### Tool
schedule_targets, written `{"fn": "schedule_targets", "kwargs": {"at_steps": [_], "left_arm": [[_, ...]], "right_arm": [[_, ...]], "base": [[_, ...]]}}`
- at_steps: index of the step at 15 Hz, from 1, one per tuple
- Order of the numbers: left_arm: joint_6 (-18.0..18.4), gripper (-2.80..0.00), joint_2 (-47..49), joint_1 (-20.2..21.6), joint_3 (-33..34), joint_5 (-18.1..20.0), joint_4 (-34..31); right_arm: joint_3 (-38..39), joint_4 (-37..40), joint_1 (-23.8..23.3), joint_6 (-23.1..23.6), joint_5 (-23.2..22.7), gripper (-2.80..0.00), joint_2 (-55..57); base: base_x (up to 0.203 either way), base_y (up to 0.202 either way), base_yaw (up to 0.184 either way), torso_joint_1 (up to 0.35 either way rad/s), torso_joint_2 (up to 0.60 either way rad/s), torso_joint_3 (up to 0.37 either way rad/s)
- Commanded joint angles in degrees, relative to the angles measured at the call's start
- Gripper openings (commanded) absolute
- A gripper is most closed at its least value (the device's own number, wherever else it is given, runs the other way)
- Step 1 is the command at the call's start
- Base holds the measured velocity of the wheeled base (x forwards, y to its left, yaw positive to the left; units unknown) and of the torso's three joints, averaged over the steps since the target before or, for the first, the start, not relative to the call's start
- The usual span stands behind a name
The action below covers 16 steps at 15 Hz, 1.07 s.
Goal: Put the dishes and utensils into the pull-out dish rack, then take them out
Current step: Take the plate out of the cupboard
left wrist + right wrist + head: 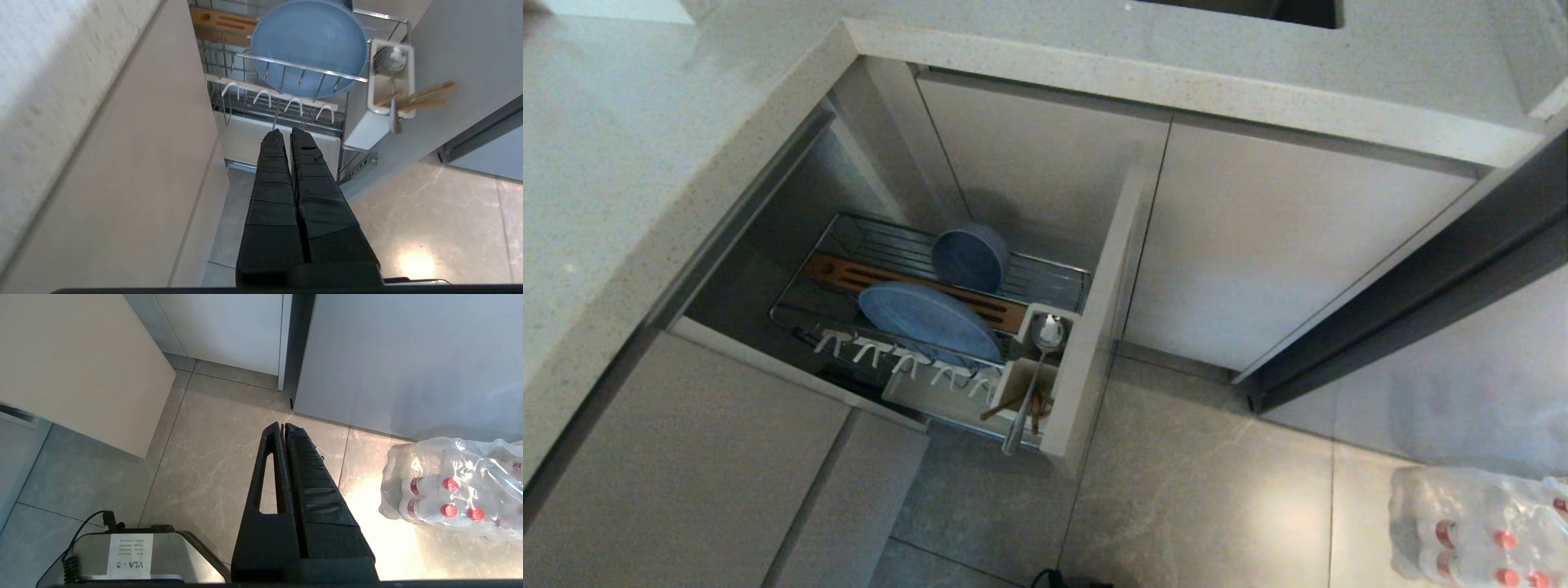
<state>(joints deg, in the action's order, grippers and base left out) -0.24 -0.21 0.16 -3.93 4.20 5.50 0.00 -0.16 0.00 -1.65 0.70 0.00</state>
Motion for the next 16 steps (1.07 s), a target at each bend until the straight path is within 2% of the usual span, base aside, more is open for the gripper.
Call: {"fn": "schedule_targets", "kwargs": {"at_steps": [1,4,7,9,14,16], "left_arm": [[0.0,-2.8,0.1,0.0,2.7,-0.1,1.7],[-0.2,-2.8,0.1,0.0,3.9,-0.1,1.7],[-0.7,-2.8,0.1,0.0,3.9,-0.3,-2.4],[-0.8,-2.8,0.1,0.0,3.9,-0.3,-2.4],[-9.0,-2.8,0.1,0.0,3.9,-2.4,-3.5],[-9.5,-2.8,0.1,0.0,3.9,-2.6,-3.6]], "right_arm": [[0.0,0.0,0.0,0.0,0.0,-2.8,0.0],[0.0,0.0,0.0,0.0,0.0,-2.8,0.1],[0.0,0.0,0.0,0.0,0.0,-2.8,0.1],[0.0,0.0,0.0,0.0,0.0,-2.8,0.1],[0.0,0.0,0.0,0.0,0.0,-2.8,0.1],[0.0,0.0,0.0,0.0,0.0,-2.8,0.1]], "base": [[0.0,0.0,0.0,0.0,0.0,0.0],[0.0,0.0,0.0,0.0,0.0,0.0],[0.0,0.0,0.0,0.0,0.0,0.0],[0.0,0.0,0.0,0.0,0.0,0.0],[0.0,0.0,0.0,0.0,0.0,0.0],[0.0,0.0,0.0,0.0,0.0,0.0]]}}
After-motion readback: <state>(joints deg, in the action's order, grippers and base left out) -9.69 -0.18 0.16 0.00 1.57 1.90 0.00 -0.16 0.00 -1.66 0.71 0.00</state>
